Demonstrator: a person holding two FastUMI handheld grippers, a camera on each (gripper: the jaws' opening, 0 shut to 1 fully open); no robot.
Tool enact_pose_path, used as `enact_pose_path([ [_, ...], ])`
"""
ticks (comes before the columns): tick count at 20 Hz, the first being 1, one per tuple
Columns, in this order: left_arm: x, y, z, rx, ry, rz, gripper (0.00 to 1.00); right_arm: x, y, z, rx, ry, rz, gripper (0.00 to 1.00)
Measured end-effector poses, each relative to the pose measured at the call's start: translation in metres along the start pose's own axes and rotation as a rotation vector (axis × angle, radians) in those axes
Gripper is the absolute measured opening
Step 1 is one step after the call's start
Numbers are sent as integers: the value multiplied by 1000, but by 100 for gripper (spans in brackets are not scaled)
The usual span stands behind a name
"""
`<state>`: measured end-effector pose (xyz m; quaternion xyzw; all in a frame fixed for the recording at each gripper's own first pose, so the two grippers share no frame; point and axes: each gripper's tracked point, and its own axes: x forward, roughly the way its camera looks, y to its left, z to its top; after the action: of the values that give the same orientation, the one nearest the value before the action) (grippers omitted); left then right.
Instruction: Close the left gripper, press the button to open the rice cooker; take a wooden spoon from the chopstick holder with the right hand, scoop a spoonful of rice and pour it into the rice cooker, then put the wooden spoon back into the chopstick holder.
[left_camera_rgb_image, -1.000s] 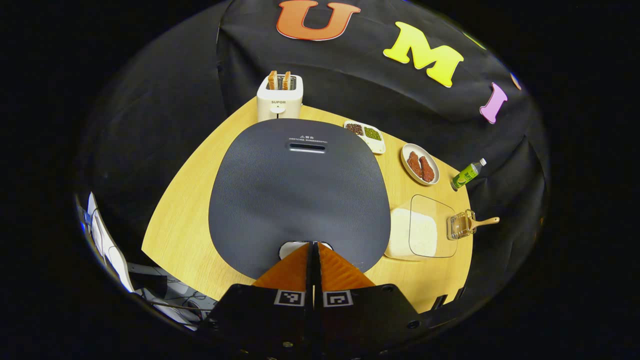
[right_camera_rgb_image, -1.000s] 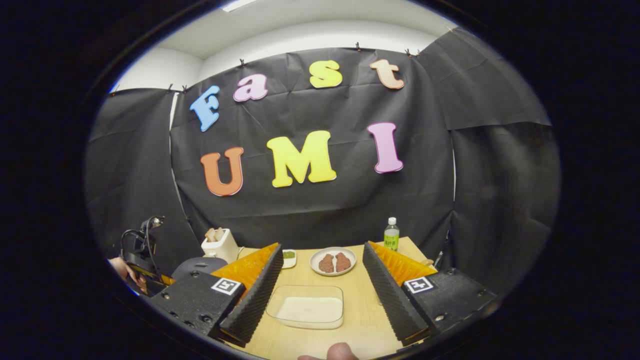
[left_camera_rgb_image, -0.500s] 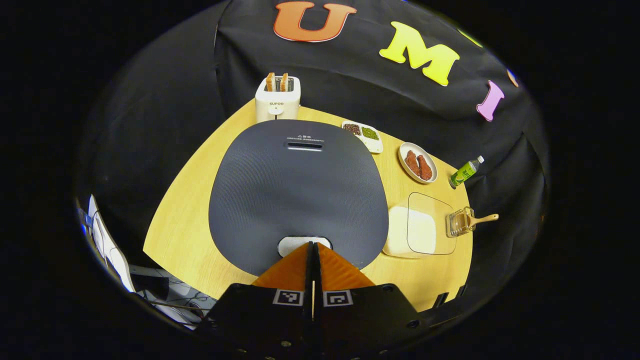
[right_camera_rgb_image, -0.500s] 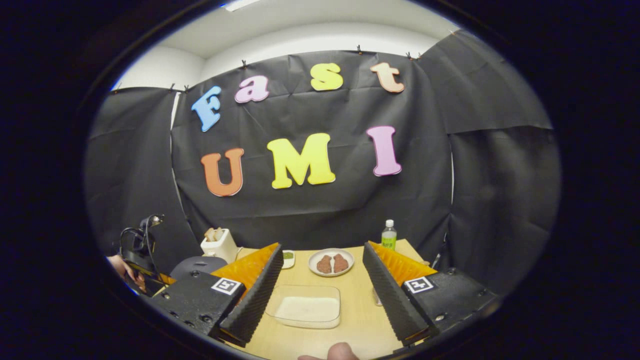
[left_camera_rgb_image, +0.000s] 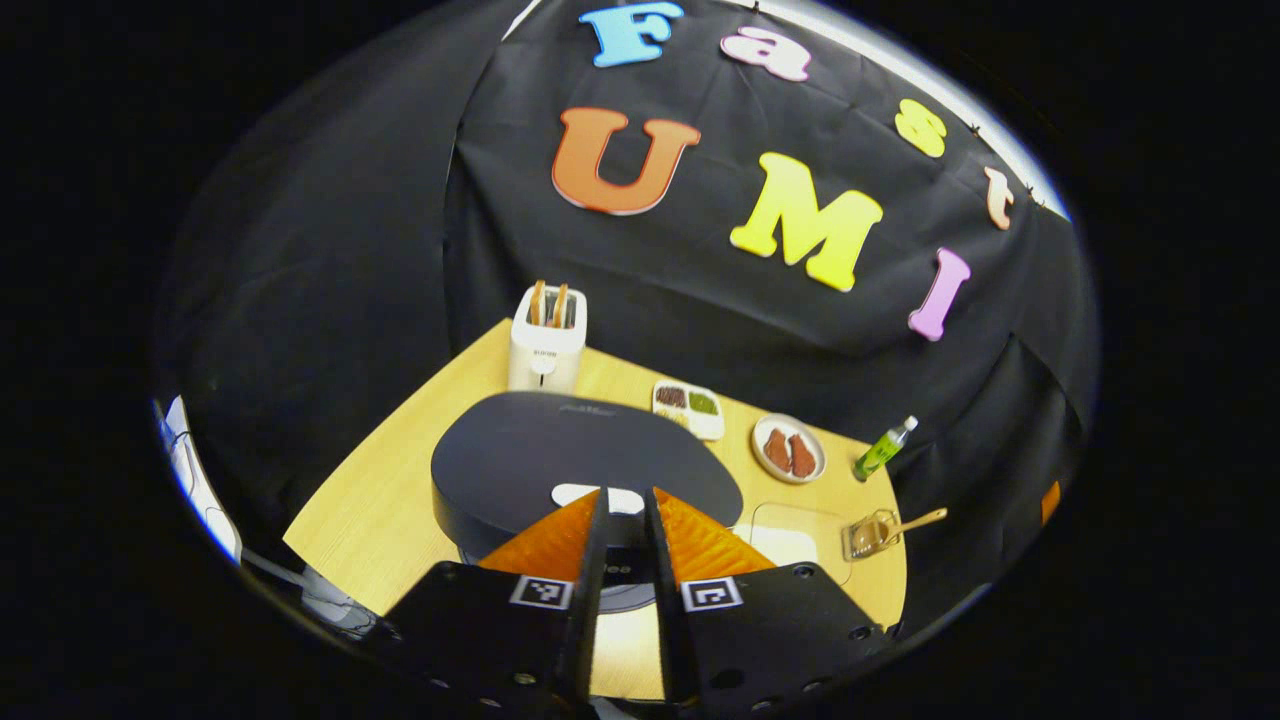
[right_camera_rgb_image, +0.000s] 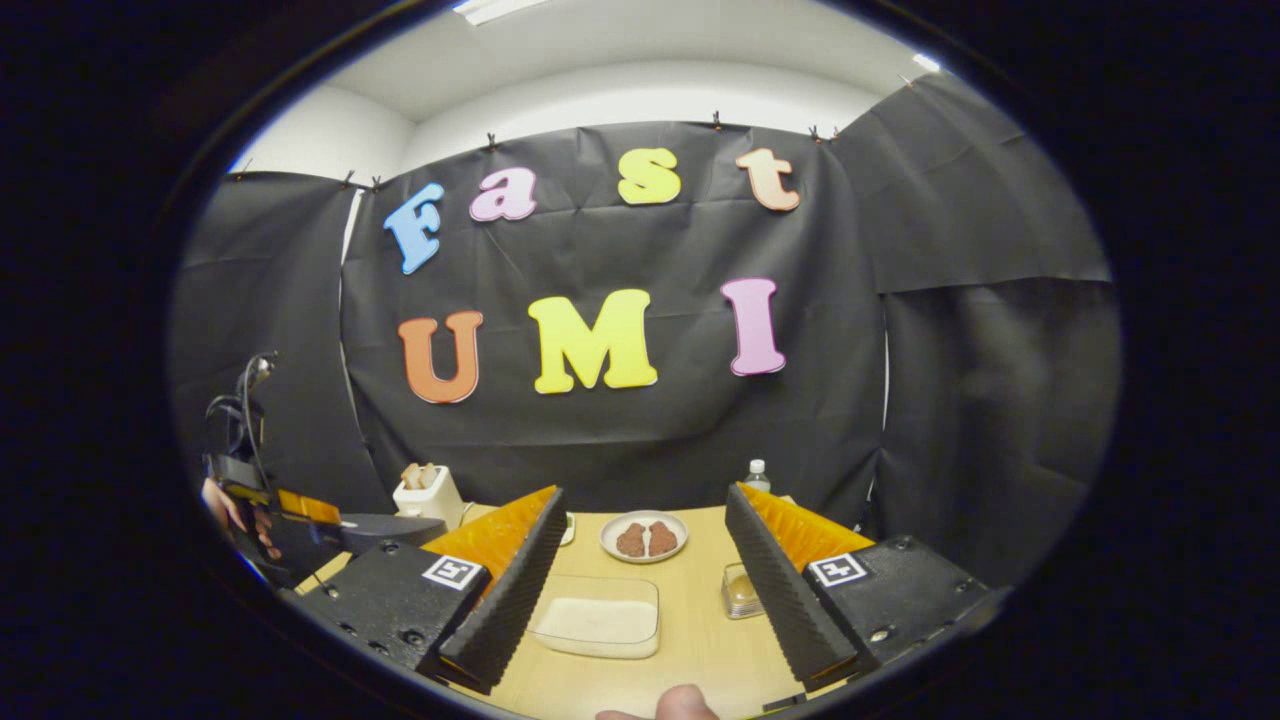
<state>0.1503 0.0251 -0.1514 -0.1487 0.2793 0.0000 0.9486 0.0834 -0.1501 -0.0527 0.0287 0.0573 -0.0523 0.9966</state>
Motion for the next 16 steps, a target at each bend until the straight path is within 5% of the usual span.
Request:
enact_pose_path([
  [3, -26, -15, 28, 19, -114, -33, 36, -7, -2, 5, -5, -19, -4, 100],
  [6, -51, -15, 46, 79, -226, 1, 100, -14, -3, 5, -4, -20, -6, 100],
  [16, -124, -50, 40, 125, -411, -5, 94, -27, -20, -13, -5, 21, -22, 100],
])
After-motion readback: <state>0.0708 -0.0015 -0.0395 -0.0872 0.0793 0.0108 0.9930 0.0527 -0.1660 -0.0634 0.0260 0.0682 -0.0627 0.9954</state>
